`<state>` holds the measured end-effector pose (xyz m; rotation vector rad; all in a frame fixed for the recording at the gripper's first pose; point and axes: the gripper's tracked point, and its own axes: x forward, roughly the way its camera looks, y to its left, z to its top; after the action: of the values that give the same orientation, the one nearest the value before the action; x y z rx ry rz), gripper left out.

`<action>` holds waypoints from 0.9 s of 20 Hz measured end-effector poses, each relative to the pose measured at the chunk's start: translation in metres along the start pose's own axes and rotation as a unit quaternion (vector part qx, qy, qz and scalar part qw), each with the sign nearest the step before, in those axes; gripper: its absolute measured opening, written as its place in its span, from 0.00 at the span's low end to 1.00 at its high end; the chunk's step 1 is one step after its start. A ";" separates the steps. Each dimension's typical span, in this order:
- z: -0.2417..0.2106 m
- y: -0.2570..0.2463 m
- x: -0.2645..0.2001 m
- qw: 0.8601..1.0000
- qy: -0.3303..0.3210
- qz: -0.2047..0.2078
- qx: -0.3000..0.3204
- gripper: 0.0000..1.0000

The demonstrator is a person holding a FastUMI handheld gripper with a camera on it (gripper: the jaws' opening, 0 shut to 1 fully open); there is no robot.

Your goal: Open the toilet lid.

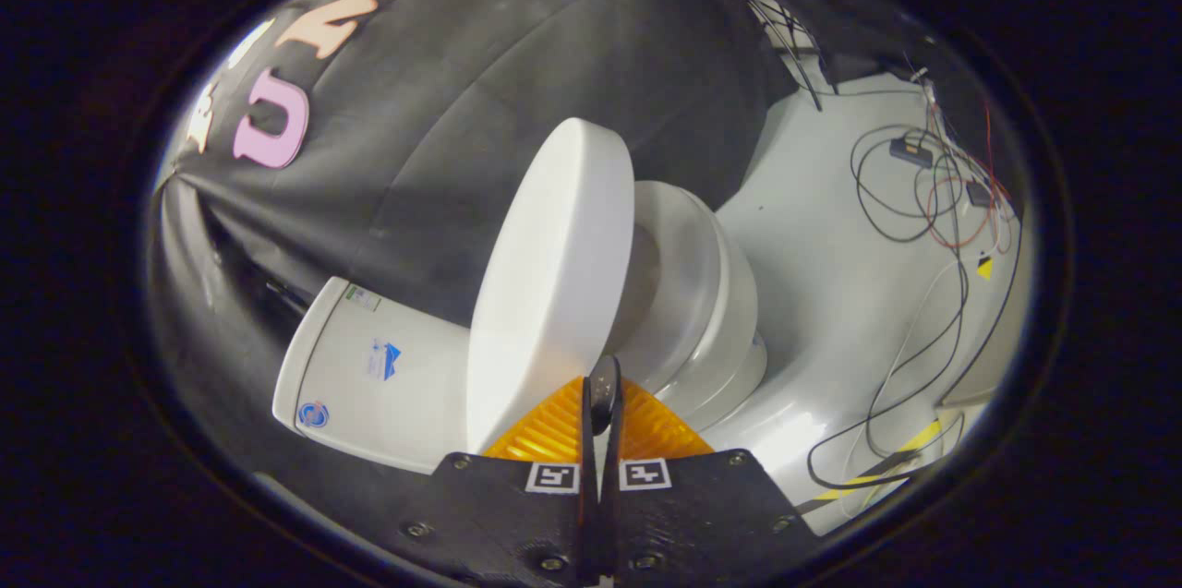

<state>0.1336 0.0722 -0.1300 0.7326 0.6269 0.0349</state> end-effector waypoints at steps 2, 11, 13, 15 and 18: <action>0.001 0.008 -0.005 1.000 -0.002 0.009 -0.005 0.01; 0.014 0.043 -0.022 0.997 -0.027 0.020 -0.067 0.01; 0.014 0.055 -0.027 0.995 -0.032 0.022 -0.087 0.01; 0.015 0.063 -0.030 0.994 -0.037 0.022 -0.100 0.01; 0.017 0.072 -0.034 0.992 -0.044 0.023 -0.116 0.01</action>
<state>0.1278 0.1080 -0.0565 0.5213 0.5118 0.1163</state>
